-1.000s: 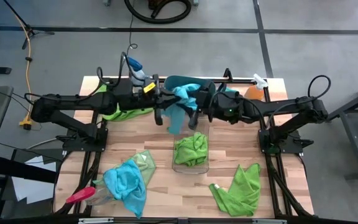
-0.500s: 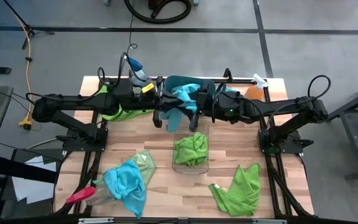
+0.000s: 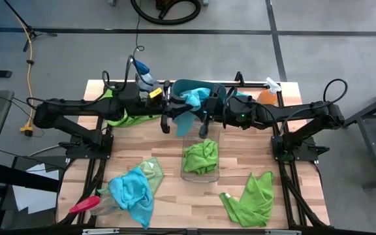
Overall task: Sort microfiber towel by color & place in baskets
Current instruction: Put the blue microfiber towel into the blue bin
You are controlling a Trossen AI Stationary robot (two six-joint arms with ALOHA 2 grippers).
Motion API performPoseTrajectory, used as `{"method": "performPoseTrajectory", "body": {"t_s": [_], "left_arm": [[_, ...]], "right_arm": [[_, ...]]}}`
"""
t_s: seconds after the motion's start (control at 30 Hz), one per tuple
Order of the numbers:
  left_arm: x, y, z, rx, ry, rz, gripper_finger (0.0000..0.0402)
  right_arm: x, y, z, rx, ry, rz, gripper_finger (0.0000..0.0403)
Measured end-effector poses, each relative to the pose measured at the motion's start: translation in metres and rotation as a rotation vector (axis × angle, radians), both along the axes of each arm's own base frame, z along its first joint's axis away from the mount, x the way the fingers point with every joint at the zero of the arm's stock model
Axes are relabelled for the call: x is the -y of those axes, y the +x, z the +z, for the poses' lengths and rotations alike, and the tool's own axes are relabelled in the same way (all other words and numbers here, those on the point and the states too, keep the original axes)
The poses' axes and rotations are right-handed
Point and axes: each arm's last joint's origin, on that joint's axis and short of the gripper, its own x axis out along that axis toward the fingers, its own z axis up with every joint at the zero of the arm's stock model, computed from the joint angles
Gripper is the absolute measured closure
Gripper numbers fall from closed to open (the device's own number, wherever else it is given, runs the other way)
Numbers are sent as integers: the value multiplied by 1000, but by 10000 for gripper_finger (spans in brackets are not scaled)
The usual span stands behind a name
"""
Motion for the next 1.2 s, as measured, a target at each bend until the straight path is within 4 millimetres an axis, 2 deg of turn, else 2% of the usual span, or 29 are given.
{"method": "performPoseTrajectory", "body": {"t_s": [0.2,0.4,0.53,0.67,0.87,0.97,1.1,1.2], "left_arm": [[-5,-19,6,-53,-3,34,272],[-13,-62,10,-200,10,122,209],[-15,-89,9,-293,9,225,196],[-14,-105,9,-295,-7,253,195],[-13,-111,-6,-208,-22,252,195],[-13,-110,-17,-161,-65,251,195],[-12,-111,-20,-112,-110,217,195],[-11,-112,-18,-90,-111,203,195]], "right_arm": [[0,-8,3,-29,-18,4,399],[4,-33,9,-132,-38,-62,400],[7,-55,11,-213,-23,-131,401],[9,-72,7,-296,24,-194,401],[14,-69,-7,-295,42,-213,402],[32,-58,-8,-186,47,-243,402],[75,-43,-4,-92,143,-271,402],[108,-30,-6,-107,205,-306,402]]}}
